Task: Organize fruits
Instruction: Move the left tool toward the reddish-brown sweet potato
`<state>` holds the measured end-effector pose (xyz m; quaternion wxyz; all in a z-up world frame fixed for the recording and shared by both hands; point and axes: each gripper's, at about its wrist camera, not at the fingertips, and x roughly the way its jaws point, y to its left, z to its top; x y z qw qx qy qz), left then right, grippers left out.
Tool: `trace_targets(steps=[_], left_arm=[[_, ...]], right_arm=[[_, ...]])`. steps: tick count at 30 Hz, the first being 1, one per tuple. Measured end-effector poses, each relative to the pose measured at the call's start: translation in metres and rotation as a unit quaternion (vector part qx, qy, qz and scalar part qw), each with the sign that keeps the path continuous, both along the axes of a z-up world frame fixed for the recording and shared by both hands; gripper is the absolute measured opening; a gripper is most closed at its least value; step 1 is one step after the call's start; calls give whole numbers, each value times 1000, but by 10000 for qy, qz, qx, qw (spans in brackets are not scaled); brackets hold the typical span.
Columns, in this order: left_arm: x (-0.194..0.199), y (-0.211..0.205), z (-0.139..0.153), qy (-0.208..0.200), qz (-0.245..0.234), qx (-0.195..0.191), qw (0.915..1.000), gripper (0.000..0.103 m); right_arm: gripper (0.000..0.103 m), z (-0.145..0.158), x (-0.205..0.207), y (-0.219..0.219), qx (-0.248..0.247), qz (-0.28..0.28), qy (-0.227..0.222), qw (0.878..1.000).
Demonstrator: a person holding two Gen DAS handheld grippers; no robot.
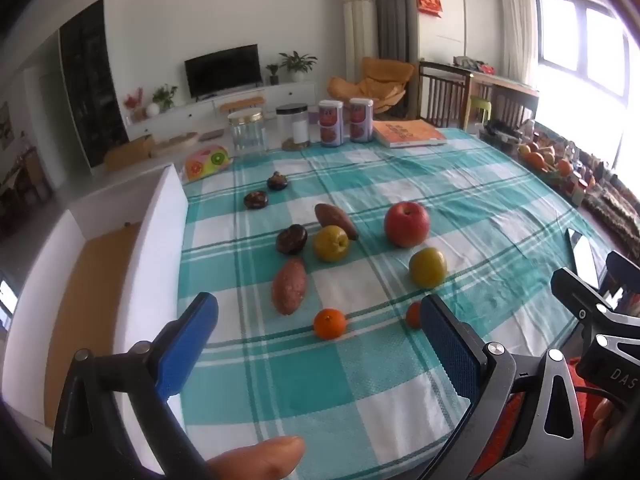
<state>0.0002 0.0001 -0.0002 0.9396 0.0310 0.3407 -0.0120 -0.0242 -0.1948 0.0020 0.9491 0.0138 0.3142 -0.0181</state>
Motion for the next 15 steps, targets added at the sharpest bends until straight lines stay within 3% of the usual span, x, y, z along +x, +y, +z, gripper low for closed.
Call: trace_targets(steps=[15], left_arm=[[1,-5,-19,318,5,-31,9995,101]], right_arm=[[103,-15,-2,0,-86,32,66,9999]])
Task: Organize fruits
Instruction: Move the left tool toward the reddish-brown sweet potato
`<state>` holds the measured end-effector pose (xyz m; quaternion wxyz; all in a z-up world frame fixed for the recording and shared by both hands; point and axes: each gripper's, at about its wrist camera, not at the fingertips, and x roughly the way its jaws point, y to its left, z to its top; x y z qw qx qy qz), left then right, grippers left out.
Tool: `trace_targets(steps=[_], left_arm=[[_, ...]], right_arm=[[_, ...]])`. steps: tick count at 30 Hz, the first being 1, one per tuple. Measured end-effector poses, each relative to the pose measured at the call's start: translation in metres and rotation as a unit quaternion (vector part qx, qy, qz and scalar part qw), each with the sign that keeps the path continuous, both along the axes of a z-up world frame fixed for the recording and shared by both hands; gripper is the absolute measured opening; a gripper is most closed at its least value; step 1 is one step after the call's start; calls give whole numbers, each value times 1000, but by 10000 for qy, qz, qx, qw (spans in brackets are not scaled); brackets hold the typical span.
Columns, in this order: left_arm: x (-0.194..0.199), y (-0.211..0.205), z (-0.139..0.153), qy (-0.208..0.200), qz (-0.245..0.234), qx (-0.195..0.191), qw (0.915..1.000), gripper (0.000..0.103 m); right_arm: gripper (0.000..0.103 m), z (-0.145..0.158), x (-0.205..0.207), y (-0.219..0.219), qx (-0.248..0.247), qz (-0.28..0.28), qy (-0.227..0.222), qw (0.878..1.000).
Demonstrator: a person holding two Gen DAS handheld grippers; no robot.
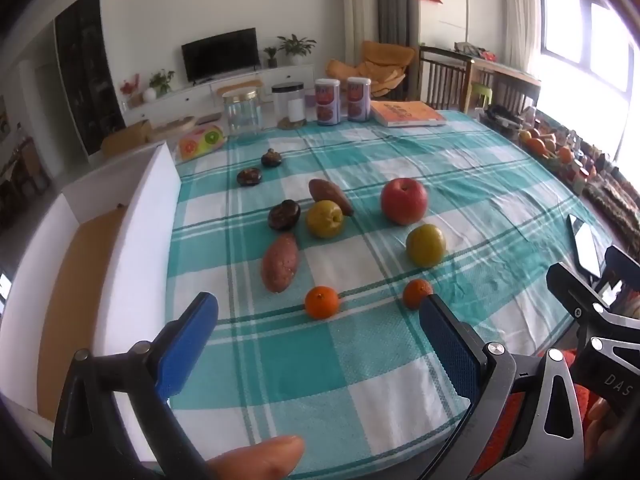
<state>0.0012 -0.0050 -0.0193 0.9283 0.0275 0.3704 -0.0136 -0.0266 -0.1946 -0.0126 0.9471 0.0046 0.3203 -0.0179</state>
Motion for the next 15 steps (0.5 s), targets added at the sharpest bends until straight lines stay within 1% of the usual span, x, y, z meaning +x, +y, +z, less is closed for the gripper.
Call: trace_targets(steps=[3,4,5,6,7,8,9,10,11,13,14,15], left_arm=[[0,1,-3,58,4,-16,10000,101],[0,2,-3,69,6,-19,10000,101],[0,3,-3,73,12,-20,10000,101],[0,4,-3,71,23,-25,10000,101],[-1,5,-3,65,34,-38,10000,101],[0,5,-4,72,46,-53,9999,101],[2,5,-6,94,61,-74,9999,101],[5,4,-8,134,75,-100,9998,101],[8,3,-11,191,87,-122,9997,101],[12,1,-18,331,79,-147,9993,101],[13,0,-22,393,60,-163,9991,101],[14,0,-25,444,55,-176,9988,101]], right_arm=[[103,-3,4,-1,-120,68,130,9998],[103,-1,8,0,-363,143,327,9987],[103,2,13,1,-765,163,615,9950],[103,6,17,1,-1313,124,910,9871],[103,13,17,2,-1931,84,1068,9753],[103,22,12,1,-2520,13,1016,9624],[103,30,8,0,-2859,-90,905,9539],[103,37,5,-3,-2912,-181,827,9529],[103,42,5,-8,-2662,-203,766,9606],[103,39,7,-18,-1689,22,682,9833],[103,31,9,-21,-1221,123,674,9902],[103,19,13,-24,-781,202,682,9944]])
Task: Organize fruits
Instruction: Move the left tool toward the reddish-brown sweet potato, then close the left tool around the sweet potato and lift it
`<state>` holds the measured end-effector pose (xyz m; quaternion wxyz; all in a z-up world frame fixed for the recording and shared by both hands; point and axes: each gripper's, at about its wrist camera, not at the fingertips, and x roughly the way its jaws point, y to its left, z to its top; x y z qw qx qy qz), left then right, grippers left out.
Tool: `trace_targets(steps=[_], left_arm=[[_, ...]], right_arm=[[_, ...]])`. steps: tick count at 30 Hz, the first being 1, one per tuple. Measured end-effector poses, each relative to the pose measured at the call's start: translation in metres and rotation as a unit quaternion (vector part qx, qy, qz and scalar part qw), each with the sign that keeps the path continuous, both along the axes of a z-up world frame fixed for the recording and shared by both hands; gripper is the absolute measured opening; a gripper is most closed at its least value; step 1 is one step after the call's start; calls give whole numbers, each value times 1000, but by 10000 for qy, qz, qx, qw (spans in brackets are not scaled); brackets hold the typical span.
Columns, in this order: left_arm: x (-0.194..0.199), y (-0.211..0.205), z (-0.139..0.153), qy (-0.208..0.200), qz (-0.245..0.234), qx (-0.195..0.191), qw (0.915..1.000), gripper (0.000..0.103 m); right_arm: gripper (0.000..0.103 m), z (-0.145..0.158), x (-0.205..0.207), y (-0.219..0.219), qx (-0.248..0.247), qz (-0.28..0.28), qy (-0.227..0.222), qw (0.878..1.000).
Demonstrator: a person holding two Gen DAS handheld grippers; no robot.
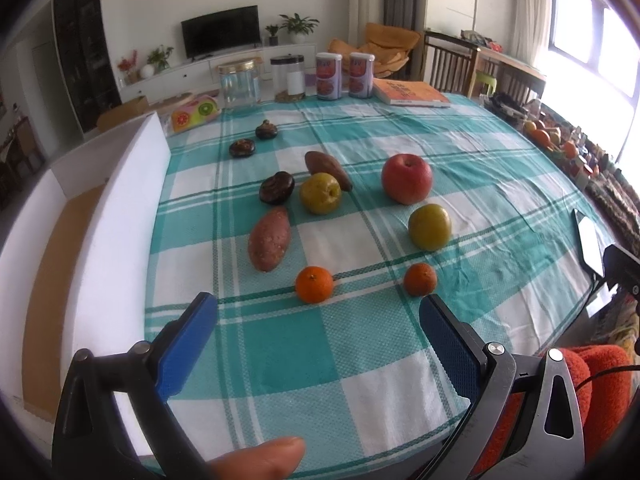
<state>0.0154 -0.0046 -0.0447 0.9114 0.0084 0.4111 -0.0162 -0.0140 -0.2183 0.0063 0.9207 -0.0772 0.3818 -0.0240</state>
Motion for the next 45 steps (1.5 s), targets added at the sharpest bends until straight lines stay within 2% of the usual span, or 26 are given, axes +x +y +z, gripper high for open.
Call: trace_targets(steps=[2,4,7,10,17,22,28,33,36,38,42,45], left_arm=[[3,4,-11,132,43,12,9999,101],[5,11,-24,238,120,52,9996,101],[7,22,-42,334,223,71,9992,101],[11,27,-60,450,280,80,9986,101],[15,25,-90,717,277,199,9968,103],[16,28,-91,694,318,10,9971,103],[17,29,-93,598,283,-6,9978,103],[17,31,-93,464,185,-17,9988,103],[27,33,-90,762,34,-16,9971,102],[37,38,-83,967,-84,-239,9950,101],[61,55,-41,483,-33,-685,9965,101],[94,61,-25,543,-169,-1127,9920,101]], right_arm=[[103,-26,6,4,632,13,4,9980],[103,-50,9,15,1012,18,-94,9948],[103,-68,10,31,928,155,-197,9954],[103,-68,12,37,1040,218,-230,9941],[103,-70,8,45,840,262,-316,9956],[103,-72,9,42,954,276,-321,9945],[103,-77,12,30,1263,179,-214,9916],[103,-77,12,30,1264,186,-236,9915],[103,-78,12,32,1225,210,-224,9920],[103,-78,11,32,1220,218,-219,9921],[103,-78,11,32,1248,222,-251,9916],[103,-79,11,32,1264,220,-253,9914]])
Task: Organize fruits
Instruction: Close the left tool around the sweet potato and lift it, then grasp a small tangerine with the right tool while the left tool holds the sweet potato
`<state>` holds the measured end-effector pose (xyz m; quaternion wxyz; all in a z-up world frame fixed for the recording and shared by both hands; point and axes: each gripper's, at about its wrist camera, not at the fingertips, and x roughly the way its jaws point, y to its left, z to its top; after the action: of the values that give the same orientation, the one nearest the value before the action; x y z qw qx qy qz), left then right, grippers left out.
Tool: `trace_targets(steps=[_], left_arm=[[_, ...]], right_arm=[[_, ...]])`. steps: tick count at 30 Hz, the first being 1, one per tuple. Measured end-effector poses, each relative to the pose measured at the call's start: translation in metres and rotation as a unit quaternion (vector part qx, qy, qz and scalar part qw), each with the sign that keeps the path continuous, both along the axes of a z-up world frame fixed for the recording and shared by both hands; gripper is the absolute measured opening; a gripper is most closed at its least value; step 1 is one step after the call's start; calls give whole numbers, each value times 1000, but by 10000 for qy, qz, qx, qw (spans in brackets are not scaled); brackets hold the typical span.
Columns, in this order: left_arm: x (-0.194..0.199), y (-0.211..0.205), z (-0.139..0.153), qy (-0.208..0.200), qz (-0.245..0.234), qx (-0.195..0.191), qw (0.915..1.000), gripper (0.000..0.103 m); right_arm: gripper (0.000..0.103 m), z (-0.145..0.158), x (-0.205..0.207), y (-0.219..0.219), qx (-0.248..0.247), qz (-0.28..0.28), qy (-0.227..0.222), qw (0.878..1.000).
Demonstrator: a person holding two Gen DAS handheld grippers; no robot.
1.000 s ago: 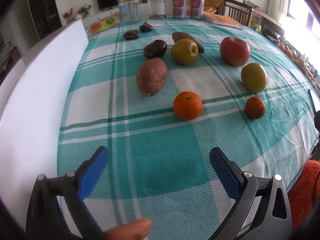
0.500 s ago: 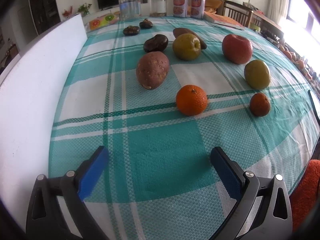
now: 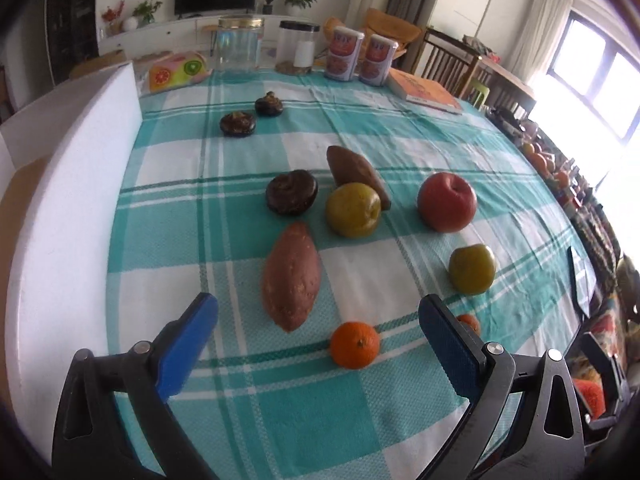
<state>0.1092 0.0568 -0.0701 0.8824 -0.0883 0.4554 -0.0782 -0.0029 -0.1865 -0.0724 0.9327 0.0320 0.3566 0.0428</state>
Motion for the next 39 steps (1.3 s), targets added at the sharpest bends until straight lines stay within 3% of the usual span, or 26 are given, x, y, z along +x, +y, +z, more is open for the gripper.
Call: trace_targets(steps=[3,5,10,12,13,15,21,28,33,37,39], left_arm=[[29,-2,-15,423,10,-15,9991,100],[39,-5,-27,550,72,188,9983,99],[43,-5,-38,534,164,486,9973,96],[44,-3,-38,534,142,491,9973,69],[46,-3,-41,622,90,431,9971,48],[50,0,-47,771,76,358,9963,48],[41,4,-48,693,78,401,9968,42],[3,24,-49,772,116,221,9967,42],[-33,22,-49,748,-25,227,9969,42],[-52,16,-49,673,-204,390,9968,42],[-57,15,-49,650,-243,427,9967,42]], right_arm=[[103,1,-1,0,-6,-4,-24,10000],[103,1,-3,-1,0,-7,-55,10000],[103,2,-3,-5,113,-18,-64,9999],[103,1,-2,-7,169,-29,-17,9999],[103,0,-1,-7,192,-34,5,9998],[103,0,0,-9,223,-46,26,9997],[103,-1,0,-9,257,-64,44,9996],[103,-11,10,-20,683,-27,385,9969],[103,-30,34,-15,977,307,1179,9877],[102,-27,36,3,754,716,1128,9882],[96,-26,42,10,704,784,1115,9882]])
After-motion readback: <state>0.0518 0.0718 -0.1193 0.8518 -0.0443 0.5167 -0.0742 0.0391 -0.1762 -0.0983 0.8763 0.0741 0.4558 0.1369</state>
